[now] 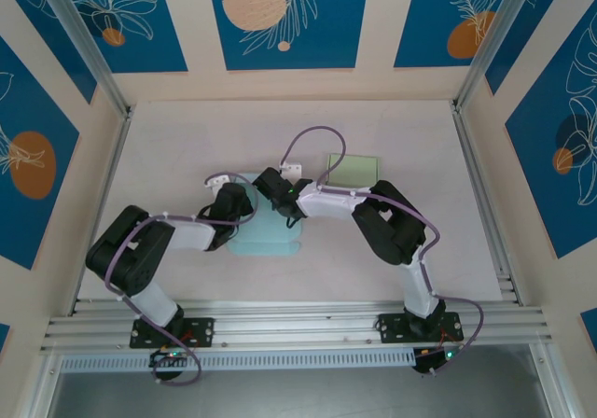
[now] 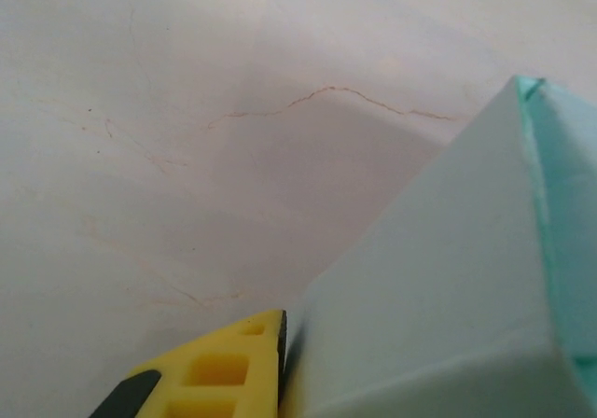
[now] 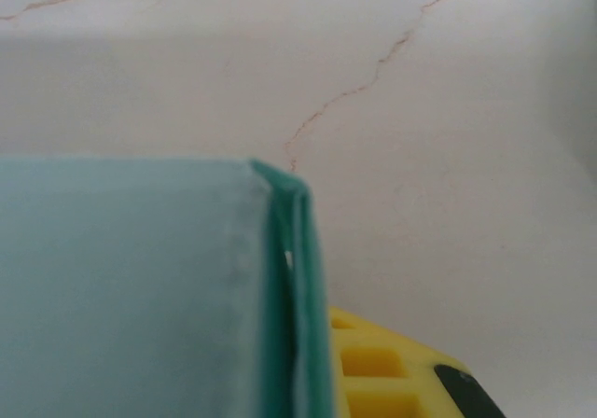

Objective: Fold the paper box

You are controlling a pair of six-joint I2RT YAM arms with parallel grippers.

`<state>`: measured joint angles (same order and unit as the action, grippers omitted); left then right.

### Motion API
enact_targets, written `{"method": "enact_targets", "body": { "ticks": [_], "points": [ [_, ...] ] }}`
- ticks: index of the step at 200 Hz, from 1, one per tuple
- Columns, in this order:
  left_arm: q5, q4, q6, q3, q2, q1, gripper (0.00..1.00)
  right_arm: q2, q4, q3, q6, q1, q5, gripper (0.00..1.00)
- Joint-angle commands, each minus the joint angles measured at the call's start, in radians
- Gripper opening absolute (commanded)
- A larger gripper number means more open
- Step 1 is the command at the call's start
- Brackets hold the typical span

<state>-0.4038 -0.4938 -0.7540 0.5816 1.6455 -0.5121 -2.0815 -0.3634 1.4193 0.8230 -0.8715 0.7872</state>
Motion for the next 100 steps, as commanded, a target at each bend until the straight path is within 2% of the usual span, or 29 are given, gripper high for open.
{"method": "enact_targets", "body": {
  "ticks": [1, 33, 48, 62, 100],
  "points": [
    [-0.127, 0.003, -0.118, 0.019, 0.016, 0.049, 0.19, -0.047, -0.223, -0.045, 0.080, 0.033, 0.115, 0.00],
    [-0.035, 0.014, -0.075, 0.021, -0.024, 0.047, 0.31, -0.047, -0.209, -0.025, 0.036, 0.030, 0.094, 0.00],
    [0.027, 0.026, -0.043, 0.011, -0.060, 0.047, 0.45, -0.045, -0.213, -0.013, 0.013, 0.034, 0.075, 0.00],
    [0.074, 0.058, -0.018, -0.004, -0.108, 0.047, 0.51, -0.041, -0.221, -0.006, -0.007, 0.039, 0.057, 0.00],
    [0.146, 0.129, 0.015, -0.072, -0.271, 0.047, 0.77, -0.019, -0.236, 0.000, -0.055, 0.066, 0.000, 0.00]
  ]
}}
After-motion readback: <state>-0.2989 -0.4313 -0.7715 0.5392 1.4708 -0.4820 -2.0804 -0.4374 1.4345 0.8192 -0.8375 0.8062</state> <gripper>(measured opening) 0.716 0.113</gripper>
